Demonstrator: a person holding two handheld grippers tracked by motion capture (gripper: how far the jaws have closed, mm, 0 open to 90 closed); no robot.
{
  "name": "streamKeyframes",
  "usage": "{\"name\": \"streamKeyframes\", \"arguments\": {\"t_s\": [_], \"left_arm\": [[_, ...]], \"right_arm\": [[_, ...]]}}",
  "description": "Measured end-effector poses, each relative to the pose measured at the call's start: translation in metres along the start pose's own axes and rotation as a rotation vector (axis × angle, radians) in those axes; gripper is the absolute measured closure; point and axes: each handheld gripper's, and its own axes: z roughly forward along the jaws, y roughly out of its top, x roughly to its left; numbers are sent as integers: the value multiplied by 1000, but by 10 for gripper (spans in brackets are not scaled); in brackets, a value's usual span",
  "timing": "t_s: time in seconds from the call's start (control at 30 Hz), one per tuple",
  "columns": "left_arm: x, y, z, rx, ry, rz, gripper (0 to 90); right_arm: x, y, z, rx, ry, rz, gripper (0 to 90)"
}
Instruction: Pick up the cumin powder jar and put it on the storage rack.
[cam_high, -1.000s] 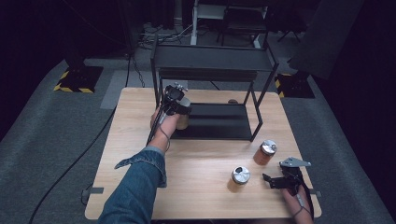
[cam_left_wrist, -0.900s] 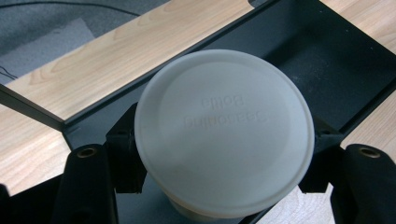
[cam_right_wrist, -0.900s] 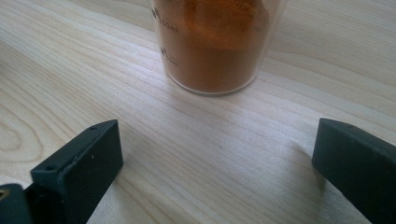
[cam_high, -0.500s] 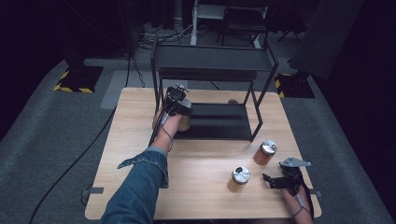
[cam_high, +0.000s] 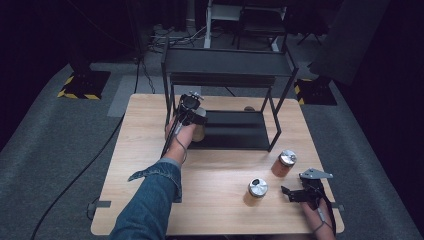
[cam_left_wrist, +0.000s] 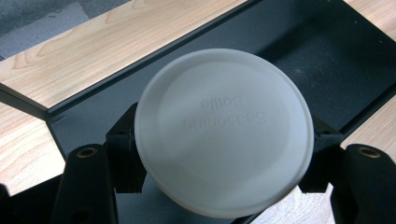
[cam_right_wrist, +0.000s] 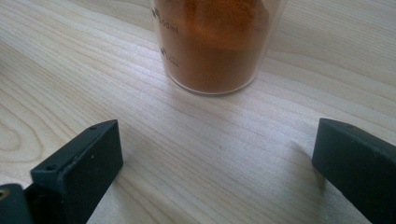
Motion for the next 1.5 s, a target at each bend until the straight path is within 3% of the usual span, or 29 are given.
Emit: {"name": "streamKeyframes", "arguments": {"t_s": [0.3, 0.37, 0.47, 0.63, 1.0, 1.23, 1.5], "left_arm": [[1, -1, 0, -4, 1, 9, 326], [-1, -3, -2, -24, 14, 6, 240], [-4, -4, -8, -37, 26, 11, 182], [-4, -7, -22, -62, 20, 11, 173], [-5, -26, -71, -122, 10, 25, 149], [-5, -55, -107, -169, 13, 21, 149], [-1, -88, -141, -176, 4, 16, 132]], "right_arm": [[0, 0, 0, 0, 0, -1, 13], [0, 0, 0, 0, 0, 0, 13], [0, 0, 0, 0, 0, 0, 13], [0, 0, 0, 0, 0, -1, 13], [0, 0, 0, 0, 0, -1, 13], [0, 0, 0, 0, 0, -1, 13], [0, 0, 0, 0, 0, -1, 13]]}}
